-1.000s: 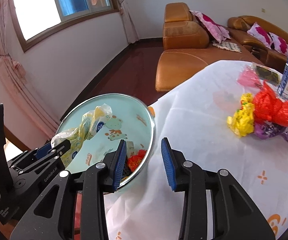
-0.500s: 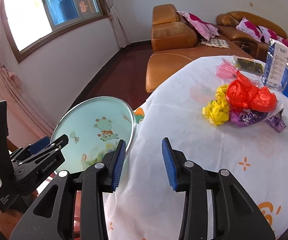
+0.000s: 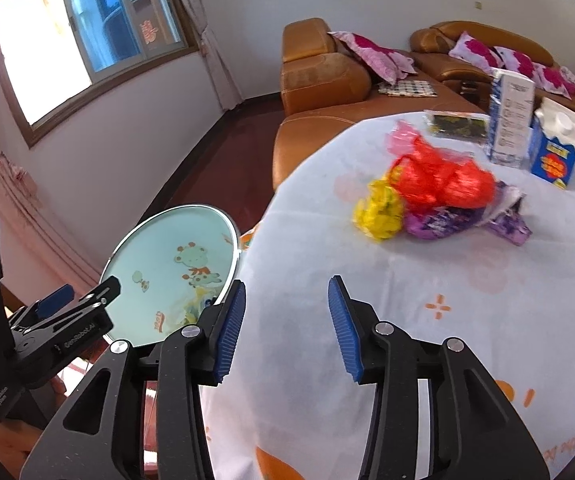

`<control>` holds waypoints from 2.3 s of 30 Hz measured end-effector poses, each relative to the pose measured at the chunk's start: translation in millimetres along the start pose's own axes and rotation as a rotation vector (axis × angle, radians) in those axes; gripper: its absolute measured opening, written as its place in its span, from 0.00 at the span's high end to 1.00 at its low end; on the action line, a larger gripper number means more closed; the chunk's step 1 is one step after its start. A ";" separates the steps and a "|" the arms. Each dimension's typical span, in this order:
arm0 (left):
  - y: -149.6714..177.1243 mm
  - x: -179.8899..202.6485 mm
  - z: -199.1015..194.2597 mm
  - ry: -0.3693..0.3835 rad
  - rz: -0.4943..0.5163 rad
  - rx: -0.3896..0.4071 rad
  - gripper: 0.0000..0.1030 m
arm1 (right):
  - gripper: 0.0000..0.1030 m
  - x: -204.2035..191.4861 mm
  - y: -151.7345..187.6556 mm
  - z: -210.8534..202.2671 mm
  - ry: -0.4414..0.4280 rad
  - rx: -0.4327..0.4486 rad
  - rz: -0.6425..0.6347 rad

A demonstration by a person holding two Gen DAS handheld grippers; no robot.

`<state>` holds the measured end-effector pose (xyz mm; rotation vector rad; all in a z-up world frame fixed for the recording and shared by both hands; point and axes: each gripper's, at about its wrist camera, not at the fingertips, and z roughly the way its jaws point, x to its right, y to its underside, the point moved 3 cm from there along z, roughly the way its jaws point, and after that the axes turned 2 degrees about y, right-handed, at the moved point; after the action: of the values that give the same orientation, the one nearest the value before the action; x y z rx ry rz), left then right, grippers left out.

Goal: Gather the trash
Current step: 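Move both open tools back over the remaining bags on the table, then grasp the yellow plastic bag with the left tool while the right tool grasps the red plastic bag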

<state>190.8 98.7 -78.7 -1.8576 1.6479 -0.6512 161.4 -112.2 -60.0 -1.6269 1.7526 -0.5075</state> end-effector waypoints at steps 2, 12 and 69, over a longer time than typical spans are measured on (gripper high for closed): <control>1.4 5.6 -3.6 0.007 0.005 0.000 0.24 | 0.56 9.3 1.5 -5.4 0.012 0.004 0.015; 16.6 34.9 -18.3 0.073 0.038 -0.014 0.17 | 0.55 46.0 10.1 -26.3 0.065 0.021 0.077; -19.8 235.8 59.7 0.414 0.292 -0.079 0.74 | 0.50 163.8 -49.7 -16.0 0.056 0.062 0.083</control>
<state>275.1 -128.1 -110.7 -1.5561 2.1861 -0.8947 188.0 -281.8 -50.1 -1.5037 1.8191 -0.5683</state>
